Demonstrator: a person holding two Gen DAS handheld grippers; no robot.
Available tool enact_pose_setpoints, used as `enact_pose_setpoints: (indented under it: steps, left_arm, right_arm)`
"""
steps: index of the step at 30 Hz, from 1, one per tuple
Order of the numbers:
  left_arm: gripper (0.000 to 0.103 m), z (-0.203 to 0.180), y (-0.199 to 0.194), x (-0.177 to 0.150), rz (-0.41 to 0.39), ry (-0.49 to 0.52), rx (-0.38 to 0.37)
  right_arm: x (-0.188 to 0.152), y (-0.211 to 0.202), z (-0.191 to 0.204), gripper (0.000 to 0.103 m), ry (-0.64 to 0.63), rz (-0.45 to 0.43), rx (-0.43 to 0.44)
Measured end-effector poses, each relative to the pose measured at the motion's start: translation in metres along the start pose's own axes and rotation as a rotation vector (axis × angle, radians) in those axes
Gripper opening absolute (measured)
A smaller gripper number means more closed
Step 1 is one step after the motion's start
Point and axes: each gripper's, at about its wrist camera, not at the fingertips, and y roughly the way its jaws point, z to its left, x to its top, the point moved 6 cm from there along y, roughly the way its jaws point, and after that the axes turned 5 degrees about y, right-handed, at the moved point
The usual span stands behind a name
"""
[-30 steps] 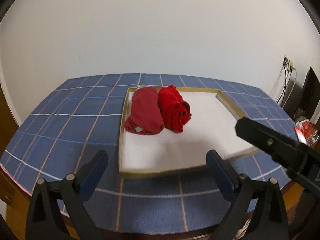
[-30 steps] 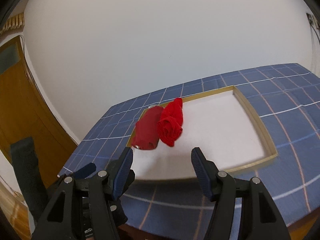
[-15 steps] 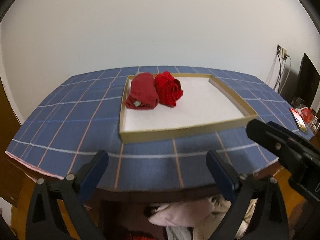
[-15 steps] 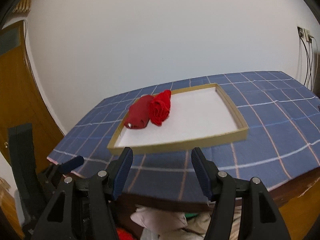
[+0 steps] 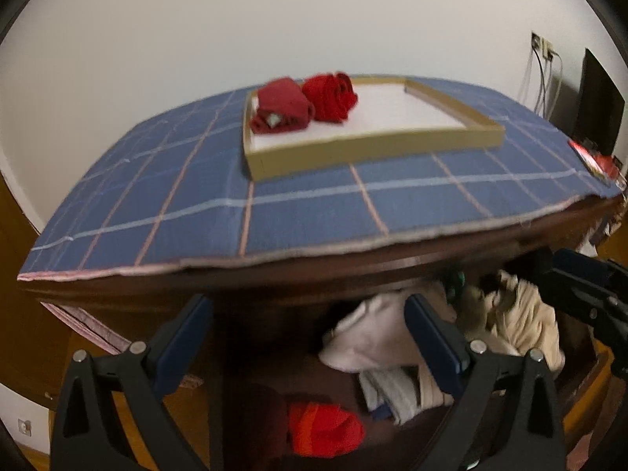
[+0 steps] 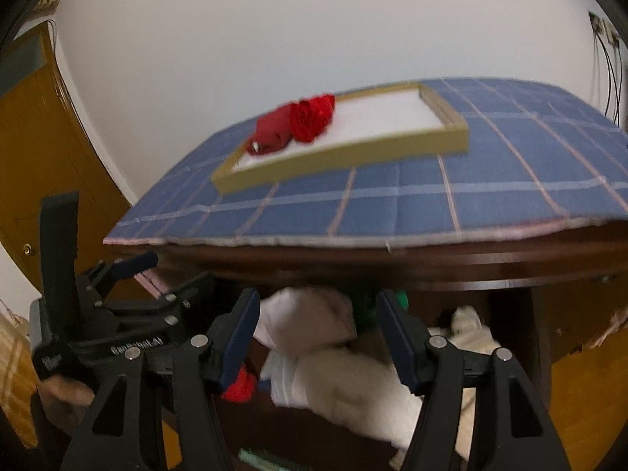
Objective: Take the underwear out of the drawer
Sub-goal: 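Lower both tools back into the drawer toward the remaining clothes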
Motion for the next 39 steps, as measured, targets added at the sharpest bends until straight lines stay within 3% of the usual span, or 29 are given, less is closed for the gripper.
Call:
enact_pose_setpoints:
  steps: [6, 12, 17, 23, 28, 31, 35, 39]
  left_arm:
    - [0.1, 0.004, 0.007, -0.029, 0.067, 0.007, 0.003]
    - [0.099, 0.001, 0.019, -0.059, 0.169, -0.005, -0.059]
    - [0.099, -0.01, 0.034, -0.081, 0.295, 0.039, -0.067]
    - [0.099, -0.019, 0.05, -0.096, 0.395, 0.125, -0.031]
    - [0.097, -0.026, 0.062, -0.109, 0.487, 0.151, -0.053]
    - [0.097, -0.026, 0.063, -0.111, 0.501, 0.153, -0.058]
    - [0.098, -0.026, 0.067, -0.111, 0.522, 0.171, -0.058]
    - [0.097, -0.023, 0.076, -0.106, 0.536, 0.193, -0.054]
  right_arm:
    - [-0.032, 0.001, -0.017, 0.064, 0.007, 0.063, -0.024]
    - [-0.056, 0.004, -0.032, 0.064, 0.041, 0.117, -0.032]
    - [-0.06, 0.004, -0.039, 0.064, 0.047, 0.152, -0.025]
    - [-0.068, 0.025, -0.033, 0.064, -0.077, 0.285, -0.032]
    - [-0.066, 0.045, -0.03, 0.064, -0.129, 0.361, -0.039]
    - [-0.065, 0.057, -0.03, 0.064, -0.169, 0.404, -0.065]
    - [-0.075, 0.075, -0.027, 0.064, -0.197, 0.525, -0.044]
    - [-0.083, 0.086, -0.023, 0.064, -0.279, 0.568, -0.105]
